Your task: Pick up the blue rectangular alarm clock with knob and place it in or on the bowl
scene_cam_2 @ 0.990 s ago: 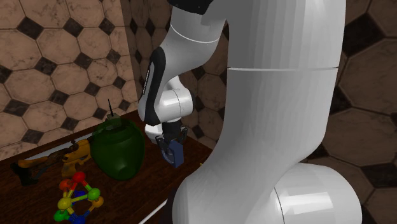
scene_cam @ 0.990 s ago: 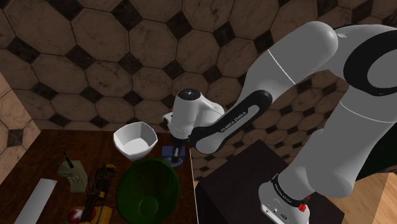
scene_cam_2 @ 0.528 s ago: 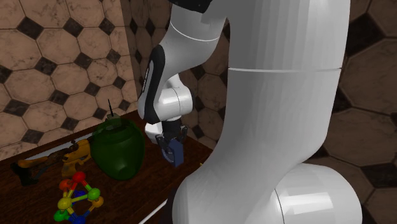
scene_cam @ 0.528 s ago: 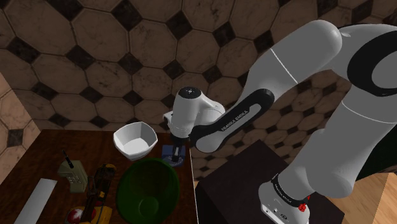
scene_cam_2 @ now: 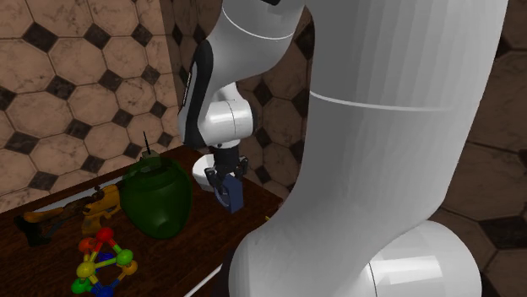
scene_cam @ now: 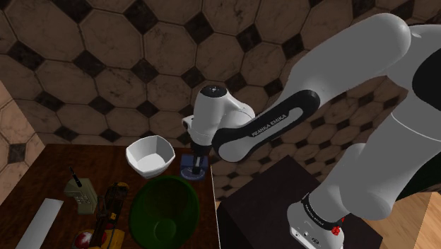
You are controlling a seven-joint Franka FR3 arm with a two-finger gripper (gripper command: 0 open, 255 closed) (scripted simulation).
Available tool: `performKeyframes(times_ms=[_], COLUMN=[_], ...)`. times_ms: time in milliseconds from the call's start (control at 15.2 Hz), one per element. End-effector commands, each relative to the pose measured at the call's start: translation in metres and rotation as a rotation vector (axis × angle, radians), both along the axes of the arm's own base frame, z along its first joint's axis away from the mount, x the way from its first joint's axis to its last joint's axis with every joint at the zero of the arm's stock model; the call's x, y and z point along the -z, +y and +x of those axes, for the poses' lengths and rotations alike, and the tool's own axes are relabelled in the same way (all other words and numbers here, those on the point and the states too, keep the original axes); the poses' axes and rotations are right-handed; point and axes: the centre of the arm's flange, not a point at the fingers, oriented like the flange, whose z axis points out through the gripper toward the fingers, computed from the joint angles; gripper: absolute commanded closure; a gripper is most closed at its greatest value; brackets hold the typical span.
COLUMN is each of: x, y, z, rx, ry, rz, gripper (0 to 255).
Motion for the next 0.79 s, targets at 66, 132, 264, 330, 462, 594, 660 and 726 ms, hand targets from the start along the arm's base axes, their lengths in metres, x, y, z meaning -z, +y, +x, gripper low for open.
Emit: performKeyframes(times_ms=[66,132,264,330,462,594,660,726], x=[-0.017,-0.023,-0.033,-0.038,-0.049,-0.060,-0.065,-0.070], y=[0.000,0.000,0.000,0.000,0.000,0.000,0.000,0.000], z=[0.001,0.001,0.001,0.001,0.001,0.001,0.001,0.001], rx=[0.000,0.000,0.000,0.000,0.000,0.000,0.000,0.000], ry=[0.000,0.000,0.000,0.000,0.000,0.000,0.000,0.000], rz=[0.000,0.000,0.000,0.000,0.000,0.000,0.000,0.000], gripper=[255,255,255,255,255,255,255,255])
